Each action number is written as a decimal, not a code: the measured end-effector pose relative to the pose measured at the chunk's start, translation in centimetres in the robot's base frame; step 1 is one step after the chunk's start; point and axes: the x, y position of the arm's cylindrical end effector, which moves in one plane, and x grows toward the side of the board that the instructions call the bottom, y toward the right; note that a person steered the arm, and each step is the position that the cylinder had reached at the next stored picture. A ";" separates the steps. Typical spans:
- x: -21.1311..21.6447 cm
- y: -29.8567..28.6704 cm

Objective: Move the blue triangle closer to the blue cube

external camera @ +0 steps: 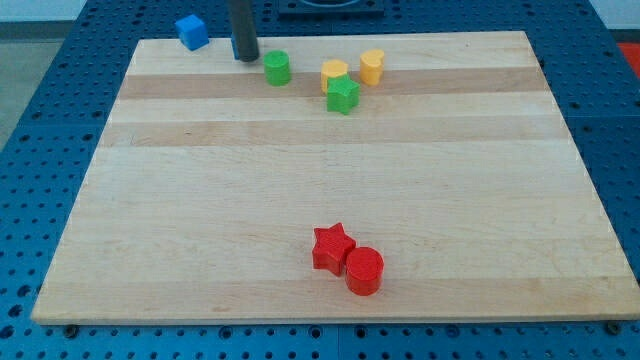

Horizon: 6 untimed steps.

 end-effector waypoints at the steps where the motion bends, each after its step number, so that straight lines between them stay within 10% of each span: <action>1: 0.0 1.3; 3: -3.3 8.2; 6: -3.8 1.1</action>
